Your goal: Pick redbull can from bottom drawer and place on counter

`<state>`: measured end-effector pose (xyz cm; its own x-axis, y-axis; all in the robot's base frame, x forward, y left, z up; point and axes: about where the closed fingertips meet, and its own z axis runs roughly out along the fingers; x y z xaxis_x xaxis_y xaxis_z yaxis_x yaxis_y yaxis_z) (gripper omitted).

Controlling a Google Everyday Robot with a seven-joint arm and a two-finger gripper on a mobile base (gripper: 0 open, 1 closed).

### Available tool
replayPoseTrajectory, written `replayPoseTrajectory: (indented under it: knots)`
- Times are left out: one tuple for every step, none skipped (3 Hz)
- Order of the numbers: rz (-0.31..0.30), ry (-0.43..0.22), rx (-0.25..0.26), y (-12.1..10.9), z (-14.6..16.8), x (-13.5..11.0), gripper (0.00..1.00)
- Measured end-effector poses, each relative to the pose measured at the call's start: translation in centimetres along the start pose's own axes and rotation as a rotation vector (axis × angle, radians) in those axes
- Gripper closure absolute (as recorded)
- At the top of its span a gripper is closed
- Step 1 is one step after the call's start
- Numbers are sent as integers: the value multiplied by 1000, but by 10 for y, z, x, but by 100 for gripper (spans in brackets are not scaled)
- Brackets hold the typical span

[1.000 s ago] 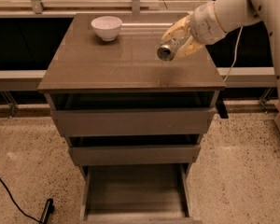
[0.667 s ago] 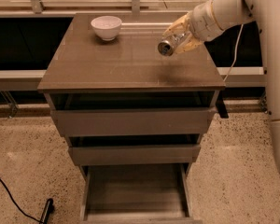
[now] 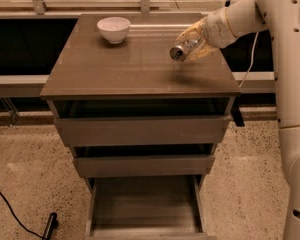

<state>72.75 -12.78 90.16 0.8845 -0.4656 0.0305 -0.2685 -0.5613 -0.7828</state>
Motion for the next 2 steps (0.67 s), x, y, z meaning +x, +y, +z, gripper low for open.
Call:
replayPoseTrajectory:
  knots:
    - [16, 0, -13, 6, 13, 4, 100]
    - [26, 10, -33, 12, 26, 6, 100]
